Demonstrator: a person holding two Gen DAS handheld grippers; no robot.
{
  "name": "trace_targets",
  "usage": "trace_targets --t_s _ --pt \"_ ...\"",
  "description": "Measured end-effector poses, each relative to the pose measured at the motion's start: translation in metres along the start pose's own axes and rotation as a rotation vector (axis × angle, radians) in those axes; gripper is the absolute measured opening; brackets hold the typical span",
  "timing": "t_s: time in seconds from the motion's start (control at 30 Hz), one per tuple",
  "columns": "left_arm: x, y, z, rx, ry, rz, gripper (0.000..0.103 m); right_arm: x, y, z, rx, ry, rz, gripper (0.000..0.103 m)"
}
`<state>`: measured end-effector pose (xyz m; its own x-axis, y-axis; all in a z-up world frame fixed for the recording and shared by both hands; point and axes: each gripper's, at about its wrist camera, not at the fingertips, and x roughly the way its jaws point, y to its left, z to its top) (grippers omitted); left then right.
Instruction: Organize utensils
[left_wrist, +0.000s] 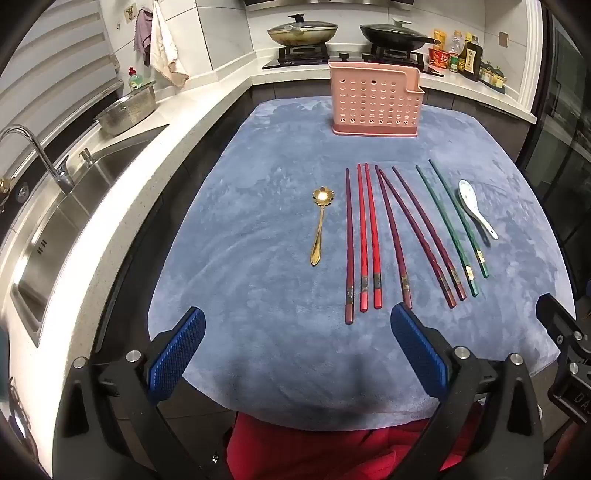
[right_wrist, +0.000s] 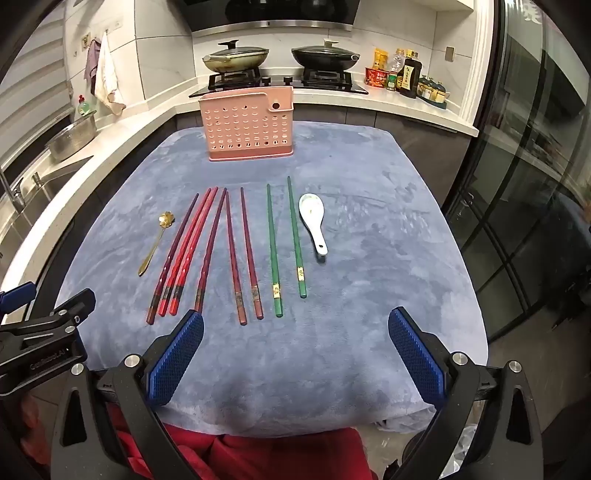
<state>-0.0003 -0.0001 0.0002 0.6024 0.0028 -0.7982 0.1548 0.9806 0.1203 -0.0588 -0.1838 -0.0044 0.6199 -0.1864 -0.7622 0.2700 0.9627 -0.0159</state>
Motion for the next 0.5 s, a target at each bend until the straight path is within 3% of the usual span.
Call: trace_targets --t_s 0.5 --pt "0.0 0.001 0.001 -0.002 0.003 -0.006 0.096 -0.001 -0.003 0.0 0.015 0.005 0.006 0.096"
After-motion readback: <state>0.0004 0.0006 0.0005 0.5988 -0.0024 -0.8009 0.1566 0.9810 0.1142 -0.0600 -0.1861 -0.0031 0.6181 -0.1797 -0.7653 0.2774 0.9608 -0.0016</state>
